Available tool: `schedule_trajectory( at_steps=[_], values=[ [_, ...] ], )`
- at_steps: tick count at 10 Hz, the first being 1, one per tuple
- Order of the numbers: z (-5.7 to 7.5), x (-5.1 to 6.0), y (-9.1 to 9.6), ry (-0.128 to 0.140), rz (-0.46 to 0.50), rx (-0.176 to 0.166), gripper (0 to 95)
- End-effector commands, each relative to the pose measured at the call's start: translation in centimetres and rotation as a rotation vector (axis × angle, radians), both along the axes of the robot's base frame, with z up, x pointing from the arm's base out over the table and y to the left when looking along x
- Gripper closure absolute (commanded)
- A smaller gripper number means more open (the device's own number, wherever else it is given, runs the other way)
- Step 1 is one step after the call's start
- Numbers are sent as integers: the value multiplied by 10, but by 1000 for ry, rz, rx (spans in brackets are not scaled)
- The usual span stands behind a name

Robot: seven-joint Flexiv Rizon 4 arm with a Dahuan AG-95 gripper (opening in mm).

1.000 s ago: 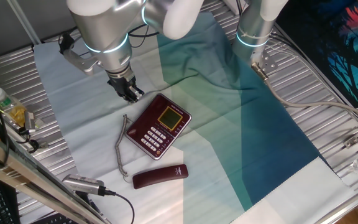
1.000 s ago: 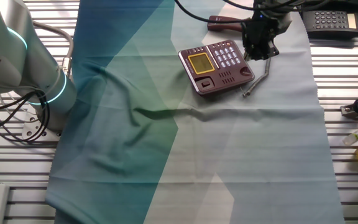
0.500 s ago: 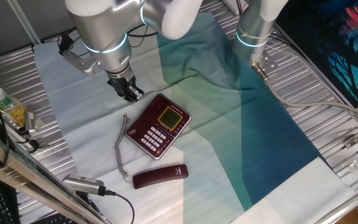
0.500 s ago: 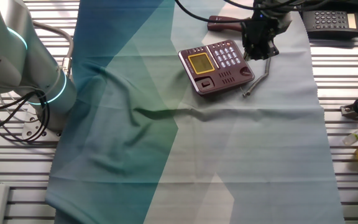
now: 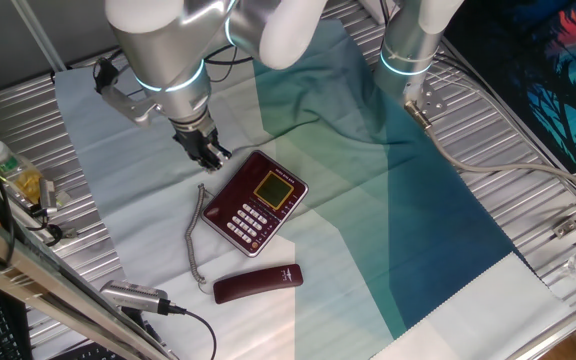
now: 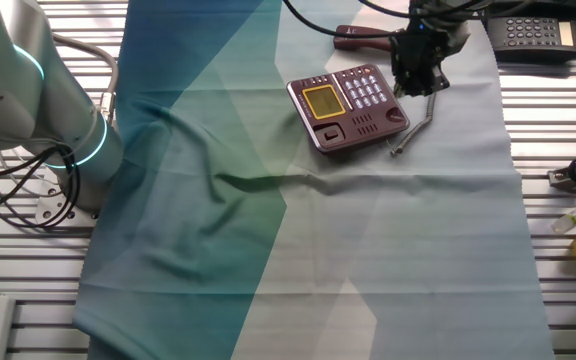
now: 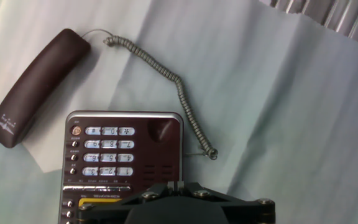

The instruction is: Place the handset of the telephone on the corresponding phone cradle

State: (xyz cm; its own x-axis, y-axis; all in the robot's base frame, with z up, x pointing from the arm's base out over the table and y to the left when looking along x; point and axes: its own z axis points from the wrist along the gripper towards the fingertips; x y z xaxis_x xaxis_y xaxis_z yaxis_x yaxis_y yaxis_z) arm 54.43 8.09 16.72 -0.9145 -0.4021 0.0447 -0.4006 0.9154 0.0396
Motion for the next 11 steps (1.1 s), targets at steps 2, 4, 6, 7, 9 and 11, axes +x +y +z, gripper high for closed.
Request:
schedule_trajectory(
  at_steps=[2,4,6,7,9,11],
  values=[
    [1,0,23,0,-40,-10,950],
    [-3,-1,42,-4,-70,-10,950],
    [-7,-1,65,-5,-108,-12,950],
    [-10,0,81,-5,-136,-15,950],
    [-15,0,109,-10,-192,-16,950],
    [-19,1,126,-11,-231,-20,950]
  ],
)
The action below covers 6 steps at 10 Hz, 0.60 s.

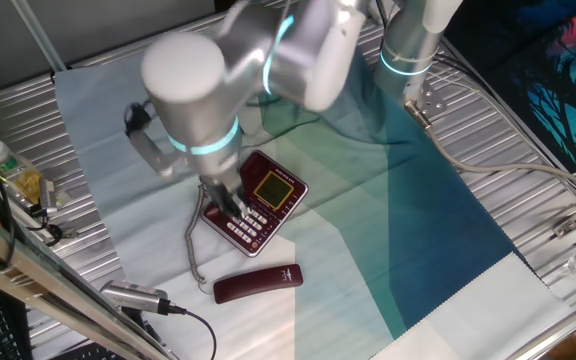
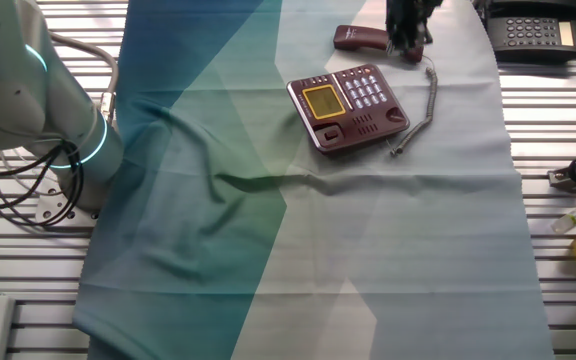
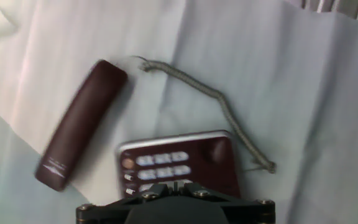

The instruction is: Place the handset of the telephone on the corresponding phone cradle

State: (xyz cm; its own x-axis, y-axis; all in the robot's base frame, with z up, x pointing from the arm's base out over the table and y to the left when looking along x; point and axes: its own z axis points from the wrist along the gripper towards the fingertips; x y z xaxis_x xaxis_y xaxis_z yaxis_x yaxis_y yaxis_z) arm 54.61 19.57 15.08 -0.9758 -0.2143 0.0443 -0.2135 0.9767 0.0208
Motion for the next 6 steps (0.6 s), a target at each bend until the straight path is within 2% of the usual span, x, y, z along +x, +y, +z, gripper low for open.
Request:
schedule_trajectory(
  at_steps=[1,4,6],
  values=[
    [-7,-1,33,-6,-88,-2,950],
    [-16,-2,61,-15,-180,7,950],
    [-19,-2,76,-9,-267,32,950]
  ],
)
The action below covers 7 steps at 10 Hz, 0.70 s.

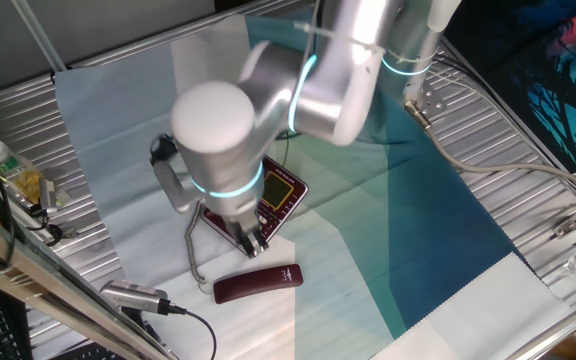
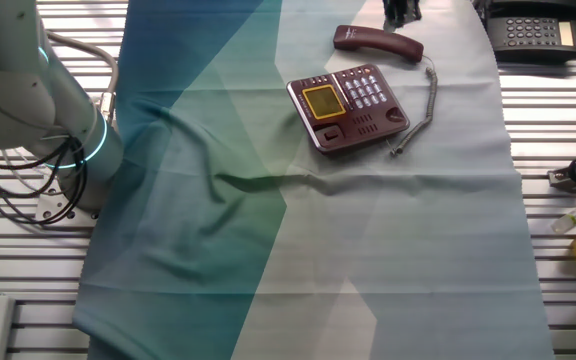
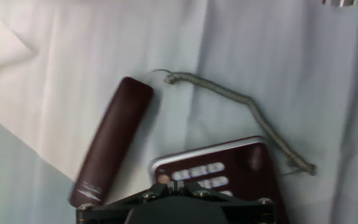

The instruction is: Place the handset of the telephone on the corresponding phone cradle

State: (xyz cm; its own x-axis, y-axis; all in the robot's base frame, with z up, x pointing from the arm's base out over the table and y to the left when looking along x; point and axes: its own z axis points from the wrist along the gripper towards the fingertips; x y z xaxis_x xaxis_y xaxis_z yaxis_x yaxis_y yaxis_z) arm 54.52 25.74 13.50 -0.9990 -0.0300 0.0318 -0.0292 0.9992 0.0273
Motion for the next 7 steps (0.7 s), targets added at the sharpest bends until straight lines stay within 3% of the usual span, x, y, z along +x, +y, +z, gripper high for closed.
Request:
schedule_trajectory(
  at_steps=[1,2,3,7],
  values=[
    [-5,-1,20,6,-143,65,950],
    [-6,-1,23,13,-178,101,950],
    [-7,-1,26,14,-194,115,950],
    [-7,-1,26,19,-193,114,950]
  ],
)
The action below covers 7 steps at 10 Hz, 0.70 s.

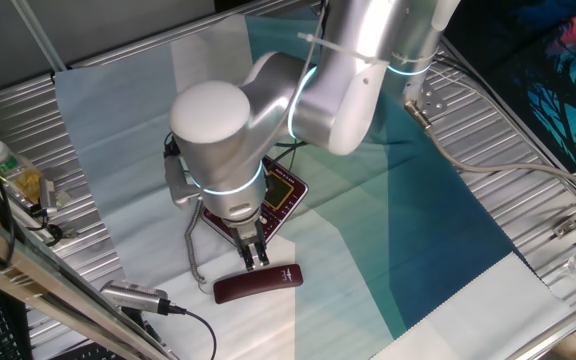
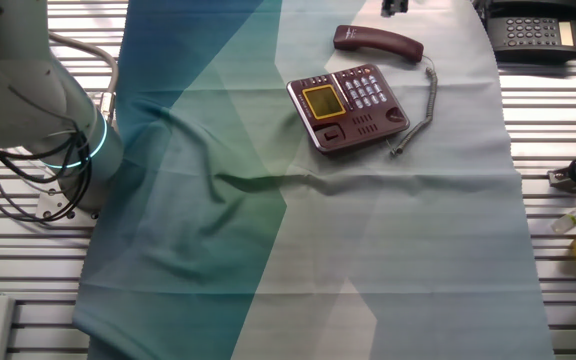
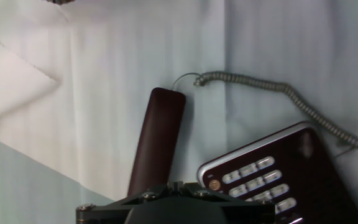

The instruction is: Place the handset of the telephone on the corresponding phone cradle

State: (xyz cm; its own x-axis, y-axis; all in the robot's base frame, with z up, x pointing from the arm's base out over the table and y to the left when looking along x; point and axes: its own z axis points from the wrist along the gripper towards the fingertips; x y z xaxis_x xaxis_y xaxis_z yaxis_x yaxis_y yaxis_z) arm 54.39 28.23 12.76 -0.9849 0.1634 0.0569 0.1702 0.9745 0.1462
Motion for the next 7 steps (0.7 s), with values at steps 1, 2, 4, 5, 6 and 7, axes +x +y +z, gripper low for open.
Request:
schedule_trajectory(
  at_steps=[1,2,4,5,6,7],
  values=[
    [0,0,1,4,13,-8,950],
    [0,0,1,2,24,-24,950],
    [0,0,1,0,38,-35,760],
    [-1,0,1,0,41,-35,760],
    [-1,0,1,-3,46,-35,570],
    [-2,0,1,-4,50,-37,570]
  ],
)
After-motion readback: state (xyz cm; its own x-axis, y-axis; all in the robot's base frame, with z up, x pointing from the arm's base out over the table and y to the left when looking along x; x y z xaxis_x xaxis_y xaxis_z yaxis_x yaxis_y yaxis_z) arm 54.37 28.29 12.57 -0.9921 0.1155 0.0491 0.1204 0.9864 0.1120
